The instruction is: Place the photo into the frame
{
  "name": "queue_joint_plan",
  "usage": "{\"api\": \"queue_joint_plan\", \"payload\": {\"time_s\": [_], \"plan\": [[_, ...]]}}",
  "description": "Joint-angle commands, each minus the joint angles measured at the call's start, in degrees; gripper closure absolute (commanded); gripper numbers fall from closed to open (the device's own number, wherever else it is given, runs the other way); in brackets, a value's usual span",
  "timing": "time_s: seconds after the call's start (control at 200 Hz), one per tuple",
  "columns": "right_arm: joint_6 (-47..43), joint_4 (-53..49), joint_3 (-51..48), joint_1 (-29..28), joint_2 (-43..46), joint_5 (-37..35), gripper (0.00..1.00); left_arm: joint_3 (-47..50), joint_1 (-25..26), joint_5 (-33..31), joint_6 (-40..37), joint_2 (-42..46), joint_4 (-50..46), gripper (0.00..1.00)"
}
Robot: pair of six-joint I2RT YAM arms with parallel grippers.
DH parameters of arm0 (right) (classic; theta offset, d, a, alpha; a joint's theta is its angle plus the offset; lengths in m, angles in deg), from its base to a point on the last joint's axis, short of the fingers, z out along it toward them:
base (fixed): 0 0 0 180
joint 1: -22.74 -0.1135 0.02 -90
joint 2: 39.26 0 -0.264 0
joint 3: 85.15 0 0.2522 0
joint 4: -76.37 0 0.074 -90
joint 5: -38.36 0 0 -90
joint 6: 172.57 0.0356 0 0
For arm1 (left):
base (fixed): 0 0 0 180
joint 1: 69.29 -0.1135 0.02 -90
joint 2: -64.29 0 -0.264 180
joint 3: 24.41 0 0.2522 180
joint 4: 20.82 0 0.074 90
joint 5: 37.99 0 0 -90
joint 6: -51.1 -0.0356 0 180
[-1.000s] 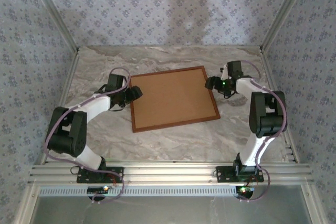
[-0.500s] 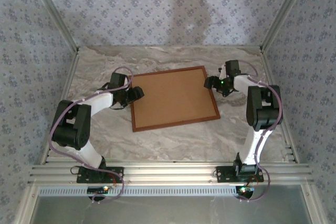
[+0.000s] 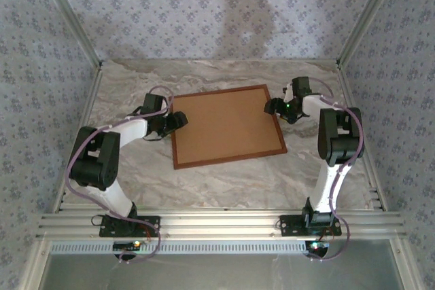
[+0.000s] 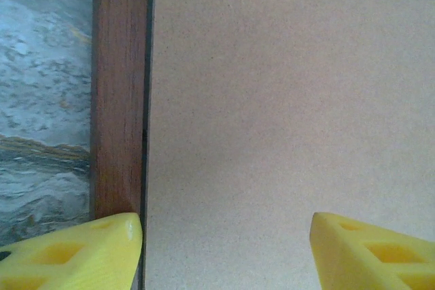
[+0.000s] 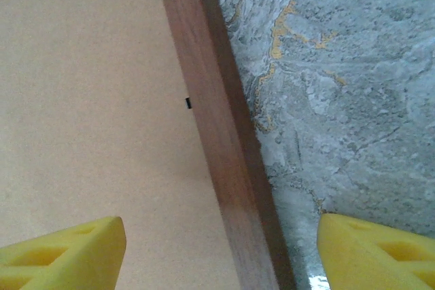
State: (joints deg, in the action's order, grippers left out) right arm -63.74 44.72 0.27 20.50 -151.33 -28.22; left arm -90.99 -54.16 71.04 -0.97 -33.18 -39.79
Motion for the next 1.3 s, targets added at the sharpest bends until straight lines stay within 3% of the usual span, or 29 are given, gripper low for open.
{"api": "queue_joint_plan", "payload": {"time_s": [0.0, 0.345, 0.92, 1.294], "plan": [[1.5, 0.9, -2.0, -2.4, -3.1, 8.0, 0.25, 1.3, 1.1, 6.4, -0.1, -2.4, -0.7, 0.34], [11.5, 12.1, -11.0, -5.9, 0.1, 15.8, 0.29, 1.4, 2.1, 13.6, 3.2, -4.4, 3.3, 0.39], [21.8, 22.4, -15.1, -12.2, 0.8, 18.5, 0.36, -0.8, 4.5, 20.4, 3.1, -9.5, 7.5, 0.41], [21.3, 20.9, -14.6, -13.8, 1.7, 18.2, 0.37, -7.5, 10.2, 16.6, -7.2, -14.0, -9.4, 0.46]]}}
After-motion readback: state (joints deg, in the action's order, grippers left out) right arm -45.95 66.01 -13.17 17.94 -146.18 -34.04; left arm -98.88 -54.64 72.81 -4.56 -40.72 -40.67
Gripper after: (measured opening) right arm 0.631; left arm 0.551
